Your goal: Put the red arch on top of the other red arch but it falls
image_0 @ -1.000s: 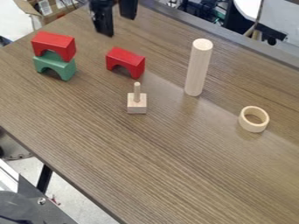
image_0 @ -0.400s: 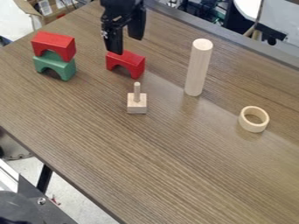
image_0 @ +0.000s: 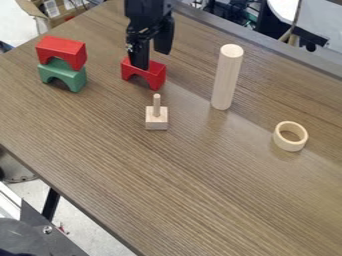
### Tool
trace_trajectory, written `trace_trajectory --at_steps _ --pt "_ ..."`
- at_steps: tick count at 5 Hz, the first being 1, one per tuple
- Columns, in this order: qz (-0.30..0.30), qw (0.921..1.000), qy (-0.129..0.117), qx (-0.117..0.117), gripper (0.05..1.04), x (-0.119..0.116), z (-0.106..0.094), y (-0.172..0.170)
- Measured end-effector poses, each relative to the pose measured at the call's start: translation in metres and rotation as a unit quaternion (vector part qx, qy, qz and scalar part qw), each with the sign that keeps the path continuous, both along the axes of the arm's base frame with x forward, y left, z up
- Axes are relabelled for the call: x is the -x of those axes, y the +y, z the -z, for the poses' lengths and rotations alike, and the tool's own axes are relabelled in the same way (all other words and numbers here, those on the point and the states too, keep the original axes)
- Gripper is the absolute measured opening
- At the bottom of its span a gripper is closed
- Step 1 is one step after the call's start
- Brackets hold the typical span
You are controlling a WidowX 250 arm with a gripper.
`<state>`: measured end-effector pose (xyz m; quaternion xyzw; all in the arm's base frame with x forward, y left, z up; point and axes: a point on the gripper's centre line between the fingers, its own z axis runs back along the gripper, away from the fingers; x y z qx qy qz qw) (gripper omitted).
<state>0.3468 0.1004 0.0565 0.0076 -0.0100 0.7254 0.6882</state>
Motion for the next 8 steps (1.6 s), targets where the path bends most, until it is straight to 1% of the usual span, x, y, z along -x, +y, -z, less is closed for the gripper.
trace_trajectory --at_steps 1,2,3,4,5,6,7,8 --pt "-0.007 0.9996 0.029 0.0 0.998 0.004 0.006 0.001" --pt "-0.015 0.9986 0.049 0.007 0.998 0.009 0.011 0.0" --pt "-0.028 0.9972 0.066 0.02 0.951 0.013 0.017 0.001" --pt "-0.032 0.9974 0.058 0.029 0.665 0.013 0.022 -0.001" --pt "-0.03 0.9984 0.041 0.024 0.597 0.011 0.009 0.001" --pt "-0.038 0.9989 -0.022 0.012 0.597 0.003 -0.04 0.008" --pt "-0.062 0.9942 -0.087 0.009 0.597 -0.001 -0.09 0.02" --pt "-0.087 0.987 -0.135 0.001 0.597 0.007 -0.135 0.03"
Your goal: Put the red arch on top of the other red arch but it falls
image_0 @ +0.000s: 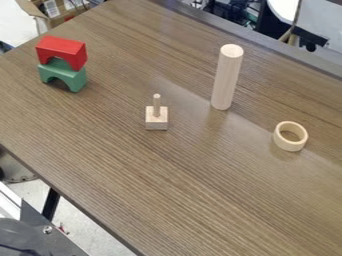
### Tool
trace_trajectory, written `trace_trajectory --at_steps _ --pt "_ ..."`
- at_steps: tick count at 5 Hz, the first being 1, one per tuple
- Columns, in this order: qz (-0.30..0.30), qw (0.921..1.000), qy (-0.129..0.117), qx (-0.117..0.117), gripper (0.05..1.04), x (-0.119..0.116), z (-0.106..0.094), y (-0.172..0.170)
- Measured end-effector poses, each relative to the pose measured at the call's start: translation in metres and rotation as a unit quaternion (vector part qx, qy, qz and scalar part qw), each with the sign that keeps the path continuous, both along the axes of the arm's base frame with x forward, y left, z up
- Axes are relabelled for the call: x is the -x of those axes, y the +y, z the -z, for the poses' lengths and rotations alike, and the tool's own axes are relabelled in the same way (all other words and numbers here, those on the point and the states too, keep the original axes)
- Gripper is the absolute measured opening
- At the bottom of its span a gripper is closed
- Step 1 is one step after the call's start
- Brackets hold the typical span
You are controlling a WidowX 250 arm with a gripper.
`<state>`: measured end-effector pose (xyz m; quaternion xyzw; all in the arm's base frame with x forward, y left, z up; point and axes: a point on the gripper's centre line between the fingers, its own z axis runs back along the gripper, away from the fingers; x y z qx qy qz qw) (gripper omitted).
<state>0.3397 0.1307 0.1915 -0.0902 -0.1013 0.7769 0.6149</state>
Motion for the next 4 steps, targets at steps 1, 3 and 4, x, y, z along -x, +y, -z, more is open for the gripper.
trace_trajectory --at_steps 1,3,4 --pt "-0.048 0.9986 -0.018 -0.01 0.597 0.02 -0.023 0.014" --pt "-0.113 0.9895 0.076 -0.048 0.597 0.06 -0.016 0.036" --pt "-0.133 0.9853 0.095 -0.05 0.597 0.071 -0.009 0.045"
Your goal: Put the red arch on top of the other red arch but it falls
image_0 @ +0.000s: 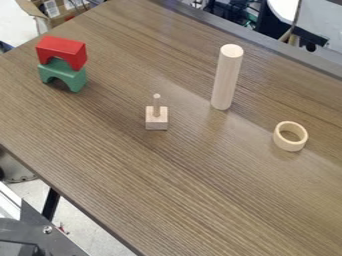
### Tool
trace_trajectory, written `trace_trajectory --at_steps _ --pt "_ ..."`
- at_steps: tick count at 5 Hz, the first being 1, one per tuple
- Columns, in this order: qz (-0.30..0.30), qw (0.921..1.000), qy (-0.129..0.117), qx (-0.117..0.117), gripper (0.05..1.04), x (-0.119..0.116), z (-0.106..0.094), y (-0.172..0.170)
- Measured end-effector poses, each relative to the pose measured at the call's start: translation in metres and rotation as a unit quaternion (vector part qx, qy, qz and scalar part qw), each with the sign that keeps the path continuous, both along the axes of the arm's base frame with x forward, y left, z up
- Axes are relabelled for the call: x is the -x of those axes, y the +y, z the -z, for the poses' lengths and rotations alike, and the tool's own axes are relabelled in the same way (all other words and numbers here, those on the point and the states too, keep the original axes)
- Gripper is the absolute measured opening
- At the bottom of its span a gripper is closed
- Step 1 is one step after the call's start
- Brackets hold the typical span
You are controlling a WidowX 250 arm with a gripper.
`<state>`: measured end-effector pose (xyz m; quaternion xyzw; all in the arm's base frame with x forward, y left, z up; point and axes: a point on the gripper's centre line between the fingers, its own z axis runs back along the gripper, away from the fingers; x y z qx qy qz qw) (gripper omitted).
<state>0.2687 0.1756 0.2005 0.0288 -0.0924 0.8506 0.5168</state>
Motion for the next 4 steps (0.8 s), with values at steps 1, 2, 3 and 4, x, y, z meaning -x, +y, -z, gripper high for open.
trace_trajectory --at_steps 1,2,3,4 --pt "-0.011 0.9998 0.009 0.017 0.597 0.008 0.012 0.004" --pt "-0.014 0.9991 0.01 0.039 0.597 0.011 0.029 0.008" --pt "-0.01 0.9984 0.022 0.051 0.597 0.011 0.045 0.01" --pt "0.002 0.9973 0.038 0.062 0.597 0.006 0.063 0.012"
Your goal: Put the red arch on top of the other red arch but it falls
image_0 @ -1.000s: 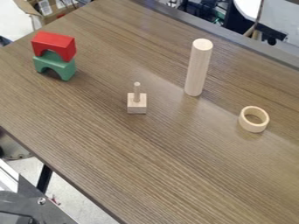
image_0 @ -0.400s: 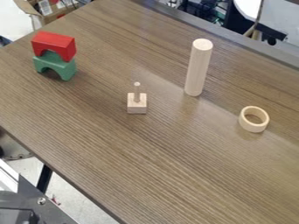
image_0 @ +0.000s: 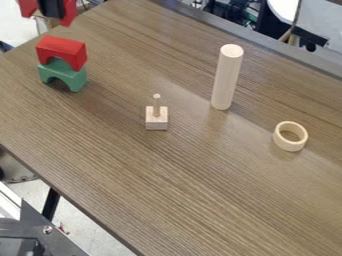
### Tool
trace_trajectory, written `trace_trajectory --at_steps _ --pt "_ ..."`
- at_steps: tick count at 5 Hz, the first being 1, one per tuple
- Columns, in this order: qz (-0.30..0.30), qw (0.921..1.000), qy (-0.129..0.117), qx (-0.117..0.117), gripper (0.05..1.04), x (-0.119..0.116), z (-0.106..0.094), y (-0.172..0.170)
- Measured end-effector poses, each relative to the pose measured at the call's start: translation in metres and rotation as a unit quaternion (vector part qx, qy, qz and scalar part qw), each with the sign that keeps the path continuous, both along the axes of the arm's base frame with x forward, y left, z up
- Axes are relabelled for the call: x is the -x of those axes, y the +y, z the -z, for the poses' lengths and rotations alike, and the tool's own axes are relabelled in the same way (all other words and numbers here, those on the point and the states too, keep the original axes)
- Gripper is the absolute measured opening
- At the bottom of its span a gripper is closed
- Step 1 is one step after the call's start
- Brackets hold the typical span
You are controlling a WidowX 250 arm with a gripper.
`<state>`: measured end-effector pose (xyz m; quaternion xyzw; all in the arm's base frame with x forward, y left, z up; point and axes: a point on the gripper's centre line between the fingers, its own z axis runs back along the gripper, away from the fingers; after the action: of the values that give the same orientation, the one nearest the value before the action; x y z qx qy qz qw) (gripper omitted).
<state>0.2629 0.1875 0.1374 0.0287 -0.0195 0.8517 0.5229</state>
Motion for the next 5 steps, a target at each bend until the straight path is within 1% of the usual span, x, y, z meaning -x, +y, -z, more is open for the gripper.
trace_trajectory --at_steps 2,3,4,5 --pt "0.004 0.9996 0.021 0.016 0.597 -0.005 0.021 0.001" --pt "0.003 0.9995 0.024 0.019 0.597 -0.006 0.025 0.002" --pt "0.0 0.9995 0.023 0.02 0.597 -0.007 0.024 0.002" --pt "-0.003 0.9992 0.028 0.027 0.597 -0.007 0.028 0.001"
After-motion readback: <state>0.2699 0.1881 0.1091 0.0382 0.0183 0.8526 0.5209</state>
